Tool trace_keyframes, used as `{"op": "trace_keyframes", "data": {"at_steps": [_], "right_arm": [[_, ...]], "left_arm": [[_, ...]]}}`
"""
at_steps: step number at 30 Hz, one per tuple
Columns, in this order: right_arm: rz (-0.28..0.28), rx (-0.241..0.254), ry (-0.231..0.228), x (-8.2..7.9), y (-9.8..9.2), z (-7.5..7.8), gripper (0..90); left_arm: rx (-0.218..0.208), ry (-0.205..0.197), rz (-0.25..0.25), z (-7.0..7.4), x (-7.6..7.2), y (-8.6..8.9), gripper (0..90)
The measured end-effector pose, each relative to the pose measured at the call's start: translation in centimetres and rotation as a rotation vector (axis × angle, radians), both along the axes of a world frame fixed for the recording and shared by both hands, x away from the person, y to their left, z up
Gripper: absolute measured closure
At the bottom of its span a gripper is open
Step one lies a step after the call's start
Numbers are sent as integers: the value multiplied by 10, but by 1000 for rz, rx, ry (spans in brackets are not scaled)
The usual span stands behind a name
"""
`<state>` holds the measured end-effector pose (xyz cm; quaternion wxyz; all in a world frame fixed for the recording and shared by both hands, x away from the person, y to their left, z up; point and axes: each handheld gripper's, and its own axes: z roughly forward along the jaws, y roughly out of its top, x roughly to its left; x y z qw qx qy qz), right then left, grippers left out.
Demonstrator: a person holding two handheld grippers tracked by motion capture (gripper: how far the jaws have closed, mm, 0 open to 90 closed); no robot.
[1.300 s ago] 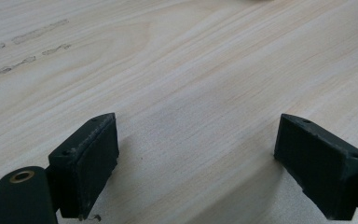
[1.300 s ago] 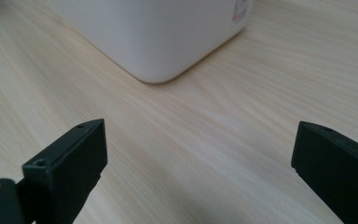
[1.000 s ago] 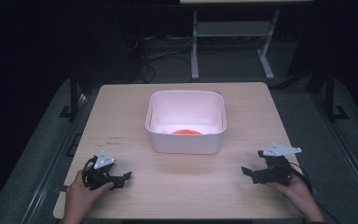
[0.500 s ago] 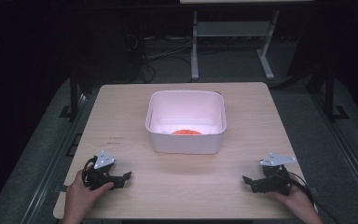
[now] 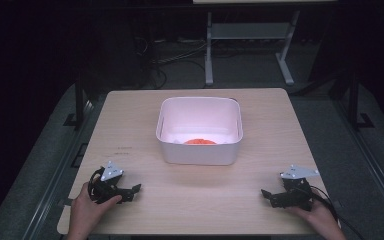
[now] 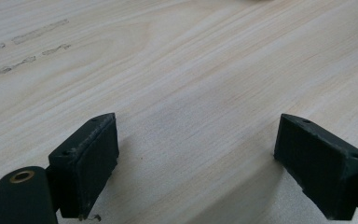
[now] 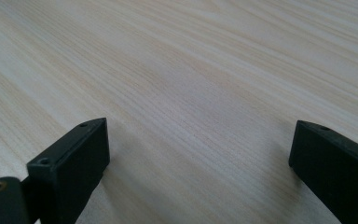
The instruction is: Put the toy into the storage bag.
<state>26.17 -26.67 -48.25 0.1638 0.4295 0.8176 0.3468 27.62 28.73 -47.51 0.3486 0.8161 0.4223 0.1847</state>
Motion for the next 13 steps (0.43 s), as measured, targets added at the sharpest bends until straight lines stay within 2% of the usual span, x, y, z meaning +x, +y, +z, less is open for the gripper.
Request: {"op": "trace_keyframes", "data": {"at_steps": [13], "right_arm": [[-1,1,1,-1,0,0,42]], "left_arm": [[0,0,0,0,0,0,128]]}}
